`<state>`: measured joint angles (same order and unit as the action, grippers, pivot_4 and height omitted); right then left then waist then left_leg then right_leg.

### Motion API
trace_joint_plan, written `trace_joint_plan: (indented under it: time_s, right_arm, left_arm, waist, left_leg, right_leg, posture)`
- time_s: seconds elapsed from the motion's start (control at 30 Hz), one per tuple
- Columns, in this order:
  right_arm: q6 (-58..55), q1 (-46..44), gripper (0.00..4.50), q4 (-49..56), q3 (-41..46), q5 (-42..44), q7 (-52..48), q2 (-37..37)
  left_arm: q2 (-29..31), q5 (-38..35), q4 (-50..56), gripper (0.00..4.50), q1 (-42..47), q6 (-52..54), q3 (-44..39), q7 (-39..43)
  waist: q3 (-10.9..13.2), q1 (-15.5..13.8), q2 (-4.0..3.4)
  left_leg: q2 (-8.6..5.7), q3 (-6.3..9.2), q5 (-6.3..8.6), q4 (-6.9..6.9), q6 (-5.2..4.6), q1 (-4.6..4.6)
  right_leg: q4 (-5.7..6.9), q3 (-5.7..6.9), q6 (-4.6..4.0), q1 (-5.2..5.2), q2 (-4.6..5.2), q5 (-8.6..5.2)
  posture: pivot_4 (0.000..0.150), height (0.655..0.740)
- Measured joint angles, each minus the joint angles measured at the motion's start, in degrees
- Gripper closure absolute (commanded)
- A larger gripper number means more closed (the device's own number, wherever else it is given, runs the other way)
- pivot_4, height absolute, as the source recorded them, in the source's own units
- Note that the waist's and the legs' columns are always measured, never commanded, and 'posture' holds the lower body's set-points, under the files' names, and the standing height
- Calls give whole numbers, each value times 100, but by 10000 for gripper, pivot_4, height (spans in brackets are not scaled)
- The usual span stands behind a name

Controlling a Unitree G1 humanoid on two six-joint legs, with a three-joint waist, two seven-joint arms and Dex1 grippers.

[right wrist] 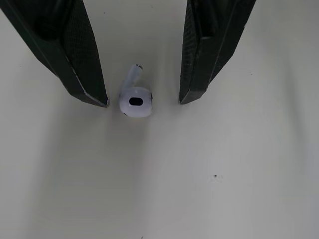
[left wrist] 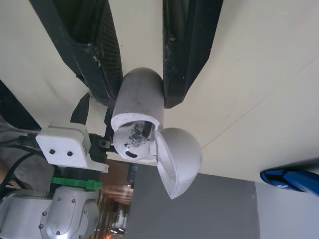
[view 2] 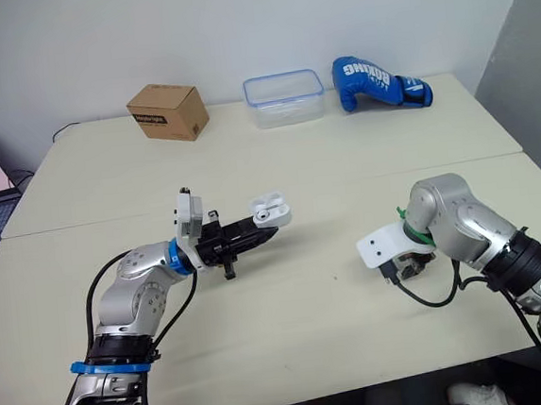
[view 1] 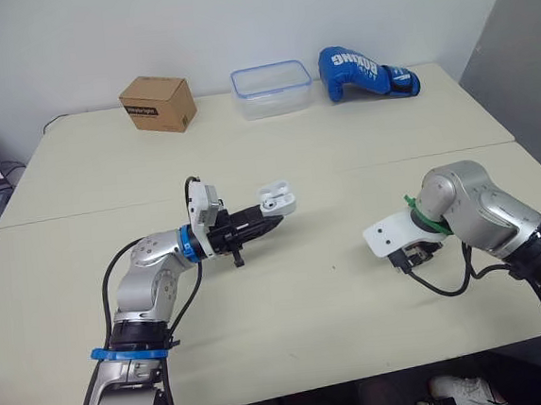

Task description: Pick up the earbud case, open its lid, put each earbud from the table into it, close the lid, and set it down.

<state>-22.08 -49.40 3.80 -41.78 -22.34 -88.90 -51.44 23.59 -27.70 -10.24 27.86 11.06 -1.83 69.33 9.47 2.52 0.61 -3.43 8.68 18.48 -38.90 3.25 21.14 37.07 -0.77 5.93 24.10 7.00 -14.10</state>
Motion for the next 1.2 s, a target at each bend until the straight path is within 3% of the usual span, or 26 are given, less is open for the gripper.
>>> trace_joint_plan:
  time_s: [0.33,0.5,0.87,0.97,1.2]
  right_arm:
    - [-119,117,21857,225,26,-242,2,21]
    - [-124,140,36618,228,48,-252,3,32]
    - [-186,139,36618,228,53,-353,0,88]
    - [-183,139,40480,228,54,-355,0,89]
    - [-168,139,40559,228,54,-358,0,89]
  left_arm:
    - [0,11,-95,37547,36,-22,2,6]
    - [1,14,-95,37547,36,-22,3,5]
    - [1,16,-95,37547,36,-22,4,5]
    - [1,16,-95,37547,36,-22,4,4]
    - [0,17,-96,37547,36,-22,4,4]
  waist:
    - [0,-14,1]
    - [-1,-13,2]
    - [-2,-13,3]
    - [-2,-13,3]
    - [-2,-13,3]
  left_leg:
    - [0,-1,0,-1,0,-1]
    - [1,-2,0,-1,0,-3]
    - [1,-2,0,-2,0,-3]
    - [1,-1,0,-2,0,-3]
    - [1,-1,0,-2,0,-3]
  right_leg:
    - [1,0,0,-1,0,0]
    - [2,-1,0,-2,0,0]
    - [2,-1,0,-3,-1,0]
    - [2,-1,0,-3,-1,0]
    - [2,-1,0,-3,-1,0]
  posture:
    - [1500,7307]
    - [1500,7307]
    - [1500,7307]
    - [1500,7307]
    - [1500,7307]
